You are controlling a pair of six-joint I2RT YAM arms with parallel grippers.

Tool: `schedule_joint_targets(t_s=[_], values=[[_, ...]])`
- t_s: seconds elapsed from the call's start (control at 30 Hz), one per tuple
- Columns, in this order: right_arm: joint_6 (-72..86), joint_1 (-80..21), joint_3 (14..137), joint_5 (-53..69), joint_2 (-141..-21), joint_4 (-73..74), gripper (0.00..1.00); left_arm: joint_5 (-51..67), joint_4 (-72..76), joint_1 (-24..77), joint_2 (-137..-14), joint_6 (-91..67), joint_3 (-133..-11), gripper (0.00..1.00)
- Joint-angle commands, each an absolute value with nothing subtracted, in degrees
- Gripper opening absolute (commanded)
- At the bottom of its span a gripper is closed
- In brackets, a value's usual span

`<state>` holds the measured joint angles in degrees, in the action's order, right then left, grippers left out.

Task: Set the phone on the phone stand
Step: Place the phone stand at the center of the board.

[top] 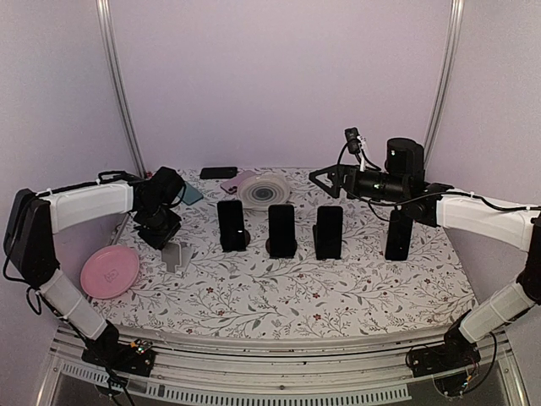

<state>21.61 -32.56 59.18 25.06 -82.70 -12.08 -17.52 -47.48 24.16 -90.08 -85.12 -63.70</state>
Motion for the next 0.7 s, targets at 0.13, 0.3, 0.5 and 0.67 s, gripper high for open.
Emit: schedule_joint_targets(t_s=[0.13, 0.3, 0.5, 0.67], values=[[21.6, -32.2, 59.2, 26.3, -83.4, -13.7, 0.99, -18.8, -41.7, 24.4, -89.1, -79.2, -65.1, 0.7], [21.4, -32.2, 59.4, 26.3, -83.8, -13.7, 0.99, -19.2, -38.1, 24.4, -84.3, -72.8, -60.8, 0.97], [21.3, -32.2, 59.5, 26.4, -84.4, -13.8, 0.99, -21.0, -31.7, 23.3, -76.3, -65.3, -53.0, 0.96], [21.5, -32.2, 59.9, 27.2, -85.0, -13.8, 0.99, -15.7, -21.7, 18.7, -72.8, -58.7, -45.5, 0.97]])
